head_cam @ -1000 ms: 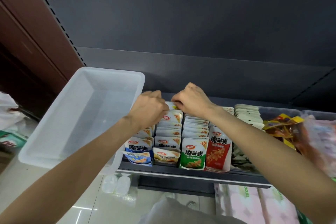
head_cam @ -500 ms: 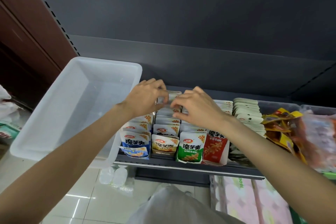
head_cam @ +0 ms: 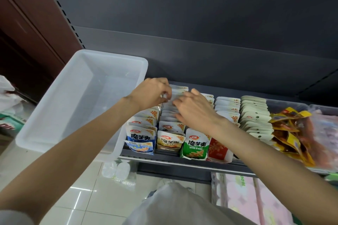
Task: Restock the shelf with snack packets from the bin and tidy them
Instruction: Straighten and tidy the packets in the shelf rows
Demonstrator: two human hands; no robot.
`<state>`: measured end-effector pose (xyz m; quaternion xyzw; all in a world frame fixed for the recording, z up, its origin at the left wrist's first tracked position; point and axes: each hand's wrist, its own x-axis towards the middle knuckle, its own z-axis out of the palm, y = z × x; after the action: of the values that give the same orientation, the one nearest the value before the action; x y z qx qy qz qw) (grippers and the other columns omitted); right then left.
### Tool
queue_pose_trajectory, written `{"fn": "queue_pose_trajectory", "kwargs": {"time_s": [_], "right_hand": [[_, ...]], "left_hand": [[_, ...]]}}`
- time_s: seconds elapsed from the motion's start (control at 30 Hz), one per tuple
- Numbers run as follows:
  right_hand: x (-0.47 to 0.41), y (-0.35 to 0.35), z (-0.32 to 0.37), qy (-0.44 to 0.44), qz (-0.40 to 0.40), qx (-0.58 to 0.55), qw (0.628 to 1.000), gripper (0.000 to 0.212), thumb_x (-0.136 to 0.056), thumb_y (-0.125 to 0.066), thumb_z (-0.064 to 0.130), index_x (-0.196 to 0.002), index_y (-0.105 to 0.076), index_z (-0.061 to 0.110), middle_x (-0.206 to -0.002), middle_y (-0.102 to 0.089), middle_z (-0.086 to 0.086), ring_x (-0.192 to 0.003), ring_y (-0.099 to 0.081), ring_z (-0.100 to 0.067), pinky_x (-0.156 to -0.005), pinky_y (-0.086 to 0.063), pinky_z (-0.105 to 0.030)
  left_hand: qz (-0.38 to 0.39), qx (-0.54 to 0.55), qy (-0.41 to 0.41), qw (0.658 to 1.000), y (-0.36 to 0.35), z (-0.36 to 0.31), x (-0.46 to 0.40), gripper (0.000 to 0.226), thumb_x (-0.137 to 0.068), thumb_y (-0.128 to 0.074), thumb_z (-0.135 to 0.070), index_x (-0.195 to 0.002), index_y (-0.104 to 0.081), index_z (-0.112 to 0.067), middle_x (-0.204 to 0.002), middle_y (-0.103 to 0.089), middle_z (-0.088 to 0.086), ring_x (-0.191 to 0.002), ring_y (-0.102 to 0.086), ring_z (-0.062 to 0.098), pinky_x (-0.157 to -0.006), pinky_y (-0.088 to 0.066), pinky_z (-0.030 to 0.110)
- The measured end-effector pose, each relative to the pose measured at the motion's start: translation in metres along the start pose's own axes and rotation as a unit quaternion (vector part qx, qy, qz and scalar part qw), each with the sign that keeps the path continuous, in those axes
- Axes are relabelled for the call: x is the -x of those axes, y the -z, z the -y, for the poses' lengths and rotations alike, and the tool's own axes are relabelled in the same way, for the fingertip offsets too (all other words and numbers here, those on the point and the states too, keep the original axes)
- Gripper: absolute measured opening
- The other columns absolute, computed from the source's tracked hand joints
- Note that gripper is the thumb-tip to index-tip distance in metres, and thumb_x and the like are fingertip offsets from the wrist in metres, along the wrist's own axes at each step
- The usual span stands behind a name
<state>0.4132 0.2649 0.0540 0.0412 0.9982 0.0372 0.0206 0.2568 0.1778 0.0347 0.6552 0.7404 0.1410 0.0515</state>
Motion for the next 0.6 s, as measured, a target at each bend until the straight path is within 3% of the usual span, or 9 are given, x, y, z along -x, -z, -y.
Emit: {"fn": "queue_pose_trajectory", "kwargs": {"time_s": [0.13,0.23,0.3,0.47,0.6], "right_hand": [[-0.011,0.002,0.004,-0.026,0.04,-0.024,0.999,0.04,-0.096,-0.044,0.044,-0.106,-0.058,0.008,-0.099,-0.064,-0.005,-0.098,-0.056,-0.024,-0.091,-0.031,-0.034],[-0.016,0.002,0.004,-0.019,0.077,-0.086,0.993,0.037,-0.097,-0.037,0.049,-0.084,-0.054,0.018,-0.084,-0.056,-0.001,-0.088,-0.052,-0.019,-0.093,-0.032,-0.035],[-0.014,0.002,0.002,0.001,0.1,-0.082,0.992,0.043,-0.096,-0.037,0.051,-0.086,-0.058,0.014,-0.086,-0.055,0.002,-0.092,-0.05,-0.016,-0.095,-0.03,-0.035],[-0.016,0.007,0.001,0.023,0.102,-0.05,0.993,0.024,-0.094,-0.054,0.033,-0.103,-0.061,0.013,-0.087,-0.06,0.002,-0.088,-0.057,-0.02,-0.093,-0.031,-0.034],[-0.026,0.004,0.008,-0.001,0.111,-0.027,0.993,0.015,-0.09,-0.057,0.022,-0.096,-0.063,0.01,-0.078,-0.053,-0.001,-0.085,-0.058,-0.024,-0.087,-0.034,-0.035]], "left_hand": [[0.024,0.0,-0.002,1.0,0.003,0.001,-0.003,0.004,-0.079,-0.072,-0.013,-0.083,-0.071,-0.013,-0.093,-0.063,0.007,-0.077,-0.061,0.023,-0.072,-0.05,0.032],[0.037,-0.009,-0.006,0.999,0.005,0.002,-0.002,0.011,-0.08,-0.071,-0.015,-0.091,-0.07,-0.014,-0.1,-0.062,0.006,-0.083,-0.062,0.021,-0.078,-0.051,0.032],[0.038,-0.009,-0.008,0.999,0.004,0.003,-0.001,0.012,-0.081,-0.071,-0.015,-0.093,-0.069,-0.014,-0.102,-0.062,0.006,-0.084,-0.061,0.021,-0.077,-0.05,0.029],[0.031,-0.006,-0.016,0.999,0.002,0.005,0.0,0.013,-0.08,-0.072,-0.015,-0.093,-0.069,-0.014,-0.102,-0.062,0.007,-0.085,-0.062,0.022,-0.077,-0.052,0.031],[-0.003,-0.024,-0.053,0.998,0.002,0.005,0.002,0.021,-0.074,-0.076,-0.018,-0.093,-0.066,-0.018,-0.092,-0.066,0.005,-0.078,-0.064,0.023,-0.065,-0.051,0.03]]}}
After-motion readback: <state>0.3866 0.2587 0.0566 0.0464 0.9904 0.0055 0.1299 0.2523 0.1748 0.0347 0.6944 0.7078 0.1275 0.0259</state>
